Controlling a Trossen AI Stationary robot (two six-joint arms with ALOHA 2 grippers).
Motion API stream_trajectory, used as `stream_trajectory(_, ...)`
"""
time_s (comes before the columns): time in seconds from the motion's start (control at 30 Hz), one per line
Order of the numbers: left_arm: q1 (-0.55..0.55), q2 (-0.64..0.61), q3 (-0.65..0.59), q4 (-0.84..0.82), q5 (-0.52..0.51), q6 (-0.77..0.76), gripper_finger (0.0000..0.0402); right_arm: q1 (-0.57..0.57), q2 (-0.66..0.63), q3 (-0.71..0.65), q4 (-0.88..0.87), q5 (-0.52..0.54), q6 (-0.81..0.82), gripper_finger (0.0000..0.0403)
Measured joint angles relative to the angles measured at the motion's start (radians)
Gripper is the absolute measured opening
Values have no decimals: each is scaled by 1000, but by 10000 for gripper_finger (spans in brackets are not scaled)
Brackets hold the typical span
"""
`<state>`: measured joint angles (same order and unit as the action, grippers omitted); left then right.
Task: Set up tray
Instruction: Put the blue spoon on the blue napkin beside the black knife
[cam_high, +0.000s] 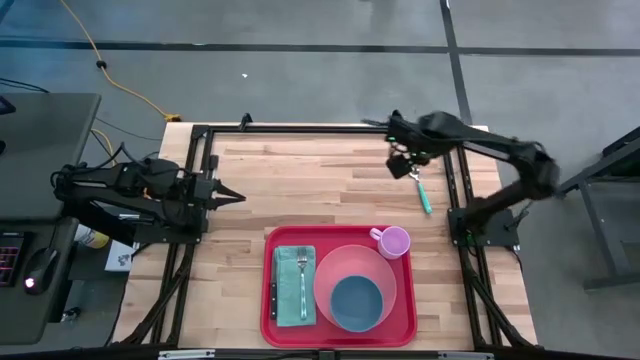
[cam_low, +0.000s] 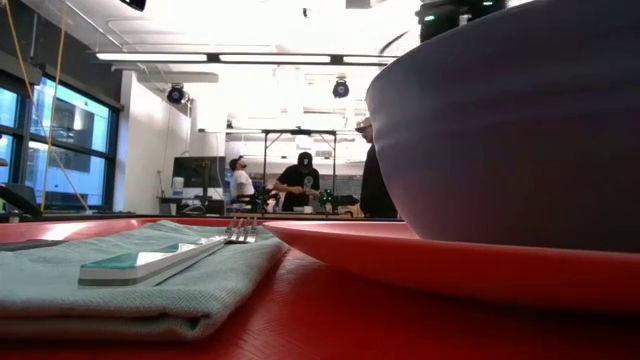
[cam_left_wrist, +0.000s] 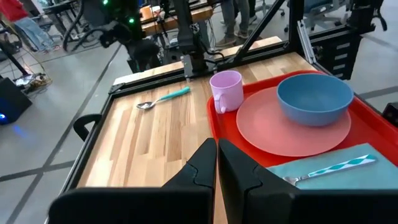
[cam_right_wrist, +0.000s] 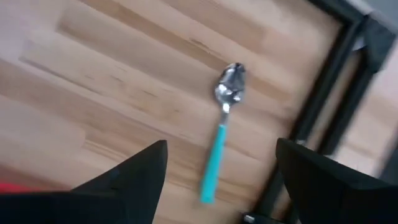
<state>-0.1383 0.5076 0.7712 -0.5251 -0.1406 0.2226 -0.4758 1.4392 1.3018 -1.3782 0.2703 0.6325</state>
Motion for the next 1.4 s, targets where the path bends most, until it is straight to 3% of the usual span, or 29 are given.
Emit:
stream_trajectory(0.23,0,0,0,2,0,-23,46,-85,-315,-340,183,-161,66,279)
stream_trajectory(0.4,0,0,0,10,-1,-25,46,-94,-406,-504,251,-217,76,279)
stream_trajectory(0.67,0,0,0,44,-1,-44,46,-94,-361,-657,279,-238,59,279)
stream_trajectory(0.93,0,1,0,62,-2,-45,46,-96,-319,-663,401,-245,34,279)
stream_trajectory(1.4,0,1,0,59,-3,-45,46,-224,-123,-662,501,-261,-79,279)
